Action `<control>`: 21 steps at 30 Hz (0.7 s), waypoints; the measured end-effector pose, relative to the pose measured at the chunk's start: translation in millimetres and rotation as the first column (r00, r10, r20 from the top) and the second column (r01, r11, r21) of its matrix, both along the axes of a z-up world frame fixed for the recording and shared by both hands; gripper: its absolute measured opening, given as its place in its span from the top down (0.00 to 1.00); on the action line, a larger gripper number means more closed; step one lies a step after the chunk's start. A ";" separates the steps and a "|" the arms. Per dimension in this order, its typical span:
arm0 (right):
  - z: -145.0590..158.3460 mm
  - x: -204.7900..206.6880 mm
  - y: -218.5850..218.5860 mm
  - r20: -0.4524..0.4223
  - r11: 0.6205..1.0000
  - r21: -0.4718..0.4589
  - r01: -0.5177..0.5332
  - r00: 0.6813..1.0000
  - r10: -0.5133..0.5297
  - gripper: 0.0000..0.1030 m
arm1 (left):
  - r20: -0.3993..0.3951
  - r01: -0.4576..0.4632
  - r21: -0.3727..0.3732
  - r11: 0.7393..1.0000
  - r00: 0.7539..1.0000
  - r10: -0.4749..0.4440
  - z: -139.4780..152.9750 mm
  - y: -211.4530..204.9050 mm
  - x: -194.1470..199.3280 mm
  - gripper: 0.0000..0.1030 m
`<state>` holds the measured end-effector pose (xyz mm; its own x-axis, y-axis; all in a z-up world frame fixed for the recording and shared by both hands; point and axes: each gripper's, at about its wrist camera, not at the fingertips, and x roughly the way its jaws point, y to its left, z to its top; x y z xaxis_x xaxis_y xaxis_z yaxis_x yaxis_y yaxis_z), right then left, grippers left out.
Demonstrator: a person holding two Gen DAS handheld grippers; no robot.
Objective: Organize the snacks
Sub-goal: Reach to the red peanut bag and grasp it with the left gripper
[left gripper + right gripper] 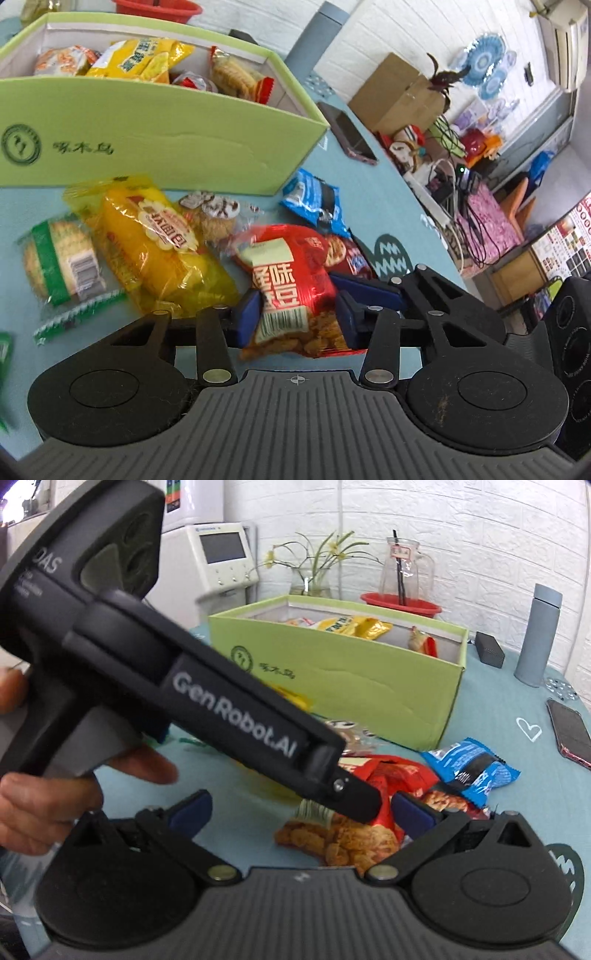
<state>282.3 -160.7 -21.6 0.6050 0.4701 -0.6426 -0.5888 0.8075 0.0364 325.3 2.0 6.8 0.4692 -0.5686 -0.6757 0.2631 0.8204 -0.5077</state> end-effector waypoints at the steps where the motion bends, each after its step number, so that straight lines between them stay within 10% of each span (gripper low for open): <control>1: -1.1 -5.0 0.5 -0.017 1.000 0.013 0.002 1.000 -0.002 0.01 | 0.006 0.000 0.004 1.000 1.000 0.000 0.4 1.9 -7.4 0.76; 12: 0.0 -78.0 7.2 -0.046 0.995 0.094 -0.019 0.999 0.023 0.01 | 0.055 0.012 0.029 1.000 0.998 -0.014 7.3 16.0 -101.7 0.64; 21: -0.5 -81.1 -5.0 -0.027 0.984 0.139 0.111 0.994 -0.108 0.01 | 0.101 -0.034 0.096 0.995 0.995 0.024 10.9 10.9 -99.0 0.58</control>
<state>201.2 -165.8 -22.1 0.6460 0.4879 -0.5870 -0.4948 0.8533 0.1646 226.3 12.8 17.6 0.5520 -0.4879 -0.6762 0.2838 0.8725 -0.3978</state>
